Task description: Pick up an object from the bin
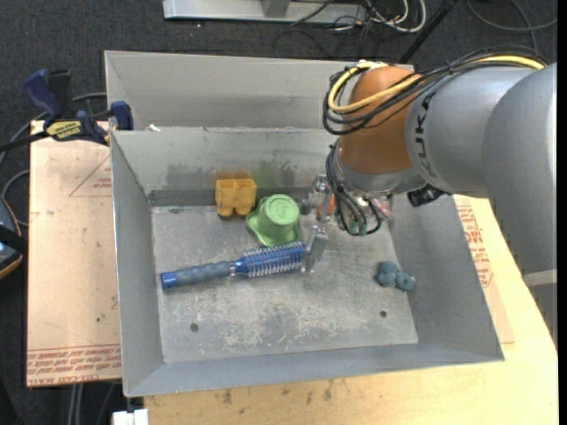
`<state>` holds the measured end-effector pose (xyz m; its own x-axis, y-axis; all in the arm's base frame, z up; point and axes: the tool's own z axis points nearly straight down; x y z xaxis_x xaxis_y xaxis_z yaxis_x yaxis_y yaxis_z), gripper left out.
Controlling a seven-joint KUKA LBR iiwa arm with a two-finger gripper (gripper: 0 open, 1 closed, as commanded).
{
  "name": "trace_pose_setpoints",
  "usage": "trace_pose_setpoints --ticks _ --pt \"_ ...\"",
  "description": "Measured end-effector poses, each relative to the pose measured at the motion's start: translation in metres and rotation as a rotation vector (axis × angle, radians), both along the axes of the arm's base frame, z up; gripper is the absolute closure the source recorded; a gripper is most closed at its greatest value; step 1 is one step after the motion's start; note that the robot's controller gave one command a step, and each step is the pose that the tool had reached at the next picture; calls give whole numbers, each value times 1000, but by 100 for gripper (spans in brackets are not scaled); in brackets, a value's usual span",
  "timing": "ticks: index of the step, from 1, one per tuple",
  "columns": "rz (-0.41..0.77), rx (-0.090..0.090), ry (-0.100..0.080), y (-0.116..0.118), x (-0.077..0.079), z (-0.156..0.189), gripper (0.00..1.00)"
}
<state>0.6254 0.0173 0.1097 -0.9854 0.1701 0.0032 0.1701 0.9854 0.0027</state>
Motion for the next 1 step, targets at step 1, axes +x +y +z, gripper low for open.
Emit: trace_pose_setpoints --ticks 1 --pt "-44 -3 -21 39 5 -24 0"
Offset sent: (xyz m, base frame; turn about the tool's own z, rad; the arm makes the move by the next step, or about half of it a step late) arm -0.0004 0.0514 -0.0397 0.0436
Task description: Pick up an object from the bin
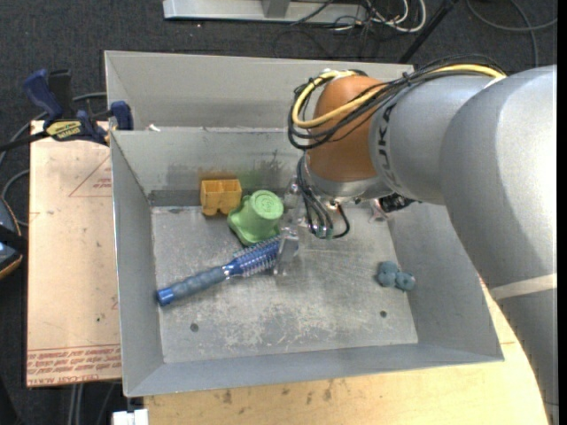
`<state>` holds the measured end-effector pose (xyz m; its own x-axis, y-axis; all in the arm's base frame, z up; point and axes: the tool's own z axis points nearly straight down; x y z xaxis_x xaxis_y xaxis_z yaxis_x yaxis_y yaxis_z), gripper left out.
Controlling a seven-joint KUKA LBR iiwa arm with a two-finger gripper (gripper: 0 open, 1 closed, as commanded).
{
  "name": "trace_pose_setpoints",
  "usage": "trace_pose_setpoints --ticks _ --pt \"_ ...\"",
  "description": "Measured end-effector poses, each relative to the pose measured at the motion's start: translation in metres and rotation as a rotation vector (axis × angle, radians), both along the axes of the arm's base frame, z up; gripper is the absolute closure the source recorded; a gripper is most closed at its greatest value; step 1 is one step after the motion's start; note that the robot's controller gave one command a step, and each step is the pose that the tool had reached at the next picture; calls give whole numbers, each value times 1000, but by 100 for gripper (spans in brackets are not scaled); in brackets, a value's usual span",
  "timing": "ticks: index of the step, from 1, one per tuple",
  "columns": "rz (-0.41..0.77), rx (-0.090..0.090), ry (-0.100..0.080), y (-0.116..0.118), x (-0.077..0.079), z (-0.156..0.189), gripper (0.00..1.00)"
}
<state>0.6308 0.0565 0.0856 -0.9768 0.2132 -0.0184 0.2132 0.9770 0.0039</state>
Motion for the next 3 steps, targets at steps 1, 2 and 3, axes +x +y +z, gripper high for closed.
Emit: trace_pose_setpoints --ticks 1,2,3 --pt "11 -1 0 57 -6 -6 0" --pt "-8 0 16 85 -17 -1 0" --pt "582 -9 12 140 3 8 0"
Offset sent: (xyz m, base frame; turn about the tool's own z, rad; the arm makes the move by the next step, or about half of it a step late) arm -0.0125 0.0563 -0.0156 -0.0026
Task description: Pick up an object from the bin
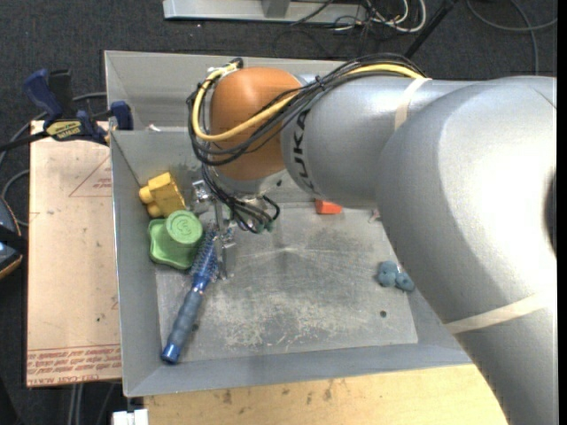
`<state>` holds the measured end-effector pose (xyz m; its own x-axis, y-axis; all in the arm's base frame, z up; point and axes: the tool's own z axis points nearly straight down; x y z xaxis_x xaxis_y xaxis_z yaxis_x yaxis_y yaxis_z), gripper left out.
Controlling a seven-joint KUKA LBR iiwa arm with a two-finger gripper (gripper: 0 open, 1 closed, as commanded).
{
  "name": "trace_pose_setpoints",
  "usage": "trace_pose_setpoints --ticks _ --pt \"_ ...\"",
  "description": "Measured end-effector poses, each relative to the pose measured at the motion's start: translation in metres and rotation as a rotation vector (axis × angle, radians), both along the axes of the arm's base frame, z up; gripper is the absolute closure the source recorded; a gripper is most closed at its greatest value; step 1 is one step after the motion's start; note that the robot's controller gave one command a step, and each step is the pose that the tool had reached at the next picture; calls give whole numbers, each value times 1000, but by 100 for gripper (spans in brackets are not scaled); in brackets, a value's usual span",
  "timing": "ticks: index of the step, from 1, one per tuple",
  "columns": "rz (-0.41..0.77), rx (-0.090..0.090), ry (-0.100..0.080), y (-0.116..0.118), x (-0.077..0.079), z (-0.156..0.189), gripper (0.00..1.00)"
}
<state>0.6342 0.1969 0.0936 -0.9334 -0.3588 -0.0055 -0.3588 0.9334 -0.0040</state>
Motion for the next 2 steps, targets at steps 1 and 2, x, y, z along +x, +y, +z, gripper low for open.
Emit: trace_pose_setpoints --ticks 1,2 --pt "118 3 2 27 -17 -11 0" --pt "123 1 5 28 -18 -12 100"
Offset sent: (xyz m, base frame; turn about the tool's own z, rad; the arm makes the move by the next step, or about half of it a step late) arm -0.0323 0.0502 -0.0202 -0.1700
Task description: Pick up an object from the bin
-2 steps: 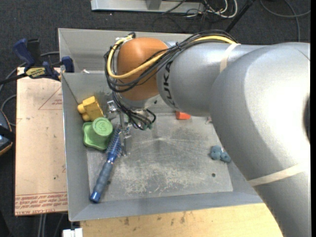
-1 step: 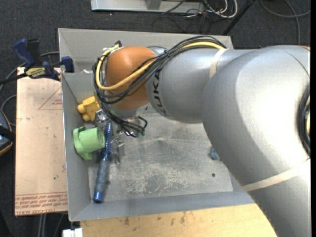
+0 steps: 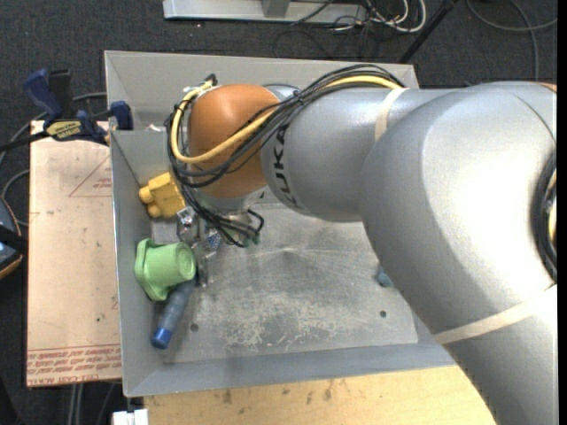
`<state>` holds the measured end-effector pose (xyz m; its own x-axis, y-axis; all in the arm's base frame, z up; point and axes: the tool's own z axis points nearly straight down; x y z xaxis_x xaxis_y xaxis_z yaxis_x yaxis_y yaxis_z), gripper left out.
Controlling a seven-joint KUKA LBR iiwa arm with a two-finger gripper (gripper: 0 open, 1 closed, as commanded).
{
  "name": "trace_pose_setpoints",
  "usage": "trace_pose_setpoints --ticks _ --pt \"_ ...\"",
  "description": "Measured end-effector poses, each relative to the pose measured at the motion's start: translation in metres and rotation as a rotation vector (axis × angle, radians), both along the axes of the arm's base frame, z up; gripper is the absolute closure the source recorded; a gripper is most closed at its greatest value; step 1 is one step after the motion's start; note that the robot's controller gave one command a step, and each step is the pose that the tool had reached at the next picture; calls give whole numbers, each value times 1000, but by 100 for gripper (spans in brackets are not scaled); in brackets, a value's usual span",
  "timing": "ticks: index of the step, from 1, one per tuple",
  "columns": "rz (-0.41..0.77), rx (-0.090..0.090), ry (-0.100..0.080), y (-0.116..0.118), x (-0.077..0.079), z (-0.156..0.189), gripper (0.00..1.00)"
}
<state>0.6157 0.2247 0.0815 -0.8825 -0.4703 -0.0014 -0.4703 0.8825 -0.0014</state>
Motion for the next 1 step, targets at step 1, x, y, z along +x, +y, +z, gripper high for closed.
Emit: trace_pose_setpoints --ticks 1 --pt "484 2 -7 -16 -1 167 100"
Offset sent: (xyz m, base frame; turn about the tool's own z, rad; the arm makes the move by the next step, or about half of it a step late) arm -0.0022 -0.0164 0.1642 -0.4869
